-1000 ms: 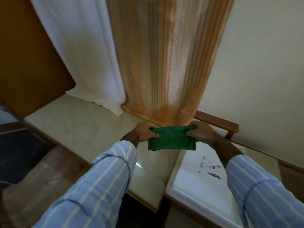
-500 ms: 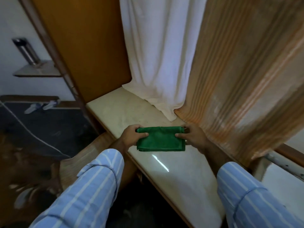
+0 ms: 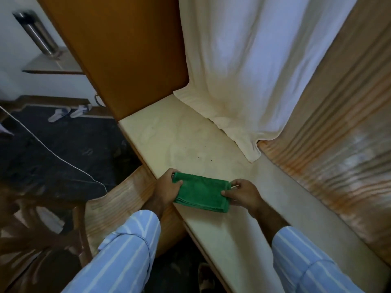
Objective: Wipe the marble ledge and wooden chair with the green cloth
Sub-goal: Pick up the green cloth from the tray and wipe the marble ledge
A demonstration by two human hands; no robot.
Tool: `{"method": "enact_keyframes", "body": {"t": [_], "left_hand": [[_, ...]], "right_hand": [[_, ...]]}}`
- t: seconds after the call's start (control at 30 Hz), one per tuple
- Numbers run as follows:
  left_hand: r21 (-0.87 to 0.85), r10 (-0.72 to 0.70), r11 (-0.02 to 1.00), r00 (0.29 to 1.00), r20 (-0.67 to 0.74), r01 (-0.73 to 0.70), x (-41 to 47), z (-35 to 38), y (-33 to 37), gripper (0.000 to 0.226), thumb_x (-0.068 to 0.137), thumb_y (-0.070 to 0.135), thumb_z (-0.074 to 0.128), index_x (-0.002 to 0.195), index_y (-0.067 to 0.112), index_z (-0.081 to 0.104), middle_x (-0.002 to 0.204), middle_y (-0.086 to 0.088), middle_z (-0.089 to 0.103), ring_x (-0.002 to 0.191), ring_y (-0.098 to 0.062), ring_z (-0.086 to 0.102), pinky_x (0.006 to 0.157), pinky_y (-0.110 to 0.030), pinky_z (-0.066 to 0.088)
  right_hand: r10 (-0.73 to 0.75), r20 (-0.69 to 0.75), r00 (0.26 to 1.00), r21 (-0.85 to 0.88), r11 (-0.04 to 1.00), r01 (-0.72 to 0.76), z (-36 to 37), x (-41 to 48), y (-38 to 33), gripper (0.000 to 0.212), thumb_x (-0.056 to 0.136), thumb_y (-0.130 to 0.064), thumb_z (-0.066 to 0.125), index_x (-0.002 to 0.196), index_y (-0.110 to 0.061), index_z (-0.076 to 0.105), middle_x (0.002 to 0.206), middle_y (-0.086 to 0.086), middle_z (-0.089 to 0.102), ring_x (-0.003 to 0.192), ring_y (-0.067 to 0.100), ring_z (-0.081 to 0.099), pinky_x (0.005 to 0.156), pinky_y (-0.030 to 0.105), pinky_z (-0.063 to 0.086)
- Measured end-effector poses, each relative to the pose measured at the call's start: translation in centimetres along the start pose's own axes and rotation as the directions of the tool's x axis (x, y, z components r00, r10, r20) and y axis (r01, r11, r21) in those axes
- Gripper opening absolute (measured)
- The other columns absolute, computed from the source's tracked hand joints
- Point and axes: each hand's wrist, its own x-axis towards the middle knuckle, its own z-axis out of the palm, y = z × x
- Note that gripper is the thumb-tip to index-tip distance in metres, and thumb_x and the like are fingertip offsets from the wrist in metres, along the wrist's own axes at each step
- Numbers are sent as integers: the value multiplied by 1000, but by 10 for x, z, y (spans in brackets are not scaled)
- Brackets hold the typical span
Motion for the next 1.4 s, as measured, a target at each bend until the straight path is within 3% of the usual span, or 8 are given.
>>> {"method": "enact_keyframes", "body": {"t": [0.17, 0.27, 0.33, 0.43, 0.53, 0.6, 1.17, 1.4], "left_hand": [[128, -36, 991, 999, -7, 37, 63, 25, -14, 32, 95, 9, 65, 126, 14, 59, 125, -13, 67, 111, -30, 64, 79, -23, 42], [244, -17, 969, 999, -28, 23, 88, 33, -18, 46, 93, 10, 68, 136, 11, 53, 134, -15, 60, 119, -30, 59, 88, -29, 46], [453, 148, 885, 987, -65, -103, 94, 40, -17, 56, 90, 11, 70, 142, 8, 48, 144, -15, 50, 131, -33, 49, 105, -40, 44], [543, 394, 755, 916, 74, -368, 85, 64, -21, 41, 93, 15, 64, 133, 6, 59, 140, -16, 57, 130, -35, 53, 108, -45, 44], [568, 357, 678, 885, 300, -467, 55, 88, -47, 54, 105, 41, 41, 147, 7, 47, 157, -11, 43, 145, -29, 40, 122, -44, 29], [599, 358, 632, 871, 337, -492, 46, 94, -67, 69, 106, 54, 22, 156, 9, 33, 165, -6, 27, 153, -22, 22, 126, -42, 13], [586, 433, 602, 838, 331, -542, 249, 115, 26, 74, 103, 59, 19, 156, 8, 33, 165, -8, 30, 153, -22, 24, 126, -42, 15], [543, 472, 608, 814, 340, -579, 170, 100, -22, 77, 102, 61, 20, 157, 8, 32, 166, -7, 28, 154, -21, 21, 126, -45, 16]], "right_hand": [[-29, -55, 998, -158, 987, 20, 19, 68, 12, 29, 80, -15, 90, 101, -5, 72, 109, 19, 78, 103, 36, 76, 94, 52, 62], [-83, -29, 996, -239, 968, 73, 25, 96, 21, 26, 85, -23, 87, 102, -10, 73, 103, 7, 77, 97, 26, 74, 80, 33, 60], [-211, -54, 976, -323, 928, 183, 29, 104, 24, 20, 92, -32, 79, 103, -17, 71, 97, 0, 72, 91, 22, 69, 71, 25, 51], [-484, -150, 862, -636, 715, 291, 26, 115, 38, 36, 106, -44, 52, 123, -16, 67, 118, 5, 67, 111, 26, 62, 92, 36, 51], [-563, -99, 821, -869, 450, 204, 11, 124, 59, 55, 110, -45, 40, 155, -15, 50, 163, 15, 45, 153, 36, 40, 125, 50, 32], [-562, -48, 826, -912, 361, 193, 3, 128, 72, 63, 111, -49, 33, 165, -19, 34, 176, 11, 26, 164, 32, 23, 132, 52, 21], [-591, -92, 801, -945, 304, 116, 6, 139, 79, 70, 110, -53, 21, 168, -15, 27, 177, 9, 24, 165, 27, 20, 133, 50, 18], [-614, -93, 783, -946, 300, 123, 6, 138, 79, 69, 110, -51, 28, 168, -14, 27, 177, 9, 24, 165, 27, 20, 133, 51, 19]]}}
